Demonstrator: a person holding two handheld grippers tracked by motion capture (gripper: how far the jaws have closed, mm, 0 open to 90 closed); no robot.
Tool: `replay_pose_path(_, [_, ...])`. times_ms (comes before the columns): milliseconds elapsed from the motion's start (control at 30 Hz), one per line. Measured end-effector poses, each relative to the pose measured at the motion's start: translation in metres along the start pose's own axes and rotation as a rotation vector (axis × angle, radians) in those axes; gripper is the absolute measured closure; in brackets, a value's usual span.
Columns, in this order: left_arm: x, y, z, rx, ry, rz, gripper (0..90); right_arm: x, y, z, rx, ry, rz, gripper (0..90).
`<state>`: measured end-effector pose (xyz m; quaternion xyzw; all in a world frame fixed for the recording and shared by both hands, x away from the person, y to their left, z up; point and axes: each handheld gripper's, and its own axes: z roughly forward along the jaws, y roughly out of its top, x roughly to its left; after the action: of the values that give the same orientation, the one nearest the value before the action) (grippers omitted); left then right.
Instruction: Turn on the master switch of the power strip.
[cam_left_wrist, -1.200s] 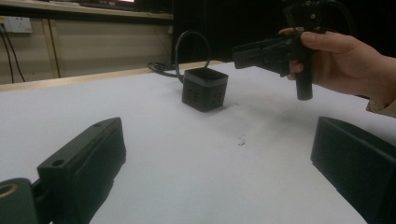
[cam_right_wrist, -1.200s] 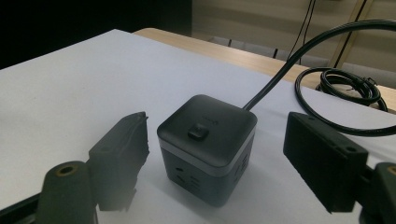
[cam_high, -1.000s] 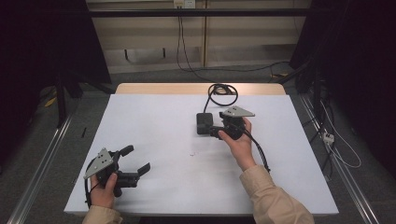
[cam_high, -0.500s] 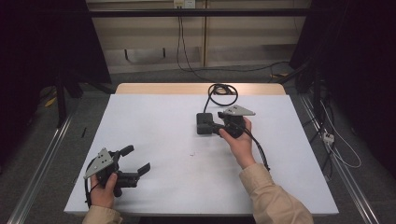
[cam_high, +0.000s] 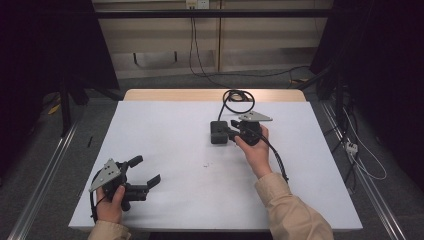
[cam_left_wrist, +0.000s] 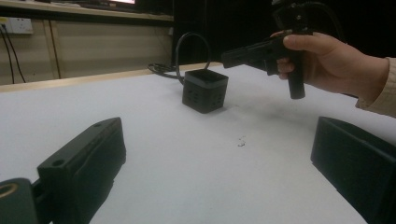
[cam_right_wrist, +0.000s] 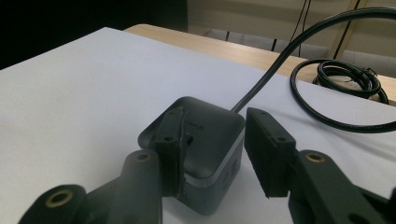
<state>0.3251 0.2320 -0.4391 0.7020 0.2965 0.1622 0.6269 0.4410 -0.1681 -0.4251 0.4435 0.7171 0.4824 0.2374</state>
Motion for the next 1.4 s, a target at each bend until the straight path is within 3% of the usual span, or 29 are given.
replay_pose_path(533, [0.000, 0.000, 0.000, 0.000, -0.001, 0.000, 2.8, 0.003, 0.004, 0.005, 0.013, 0.009, -0.041, 72.8])
replay_pose_path(1400, [0.001, 0.000, 0.000, -0.009, 0.001, -0.006, 2.8, 0.006, 0.004, 0.014, 0.035, 0.042, -0.043, 88.3])
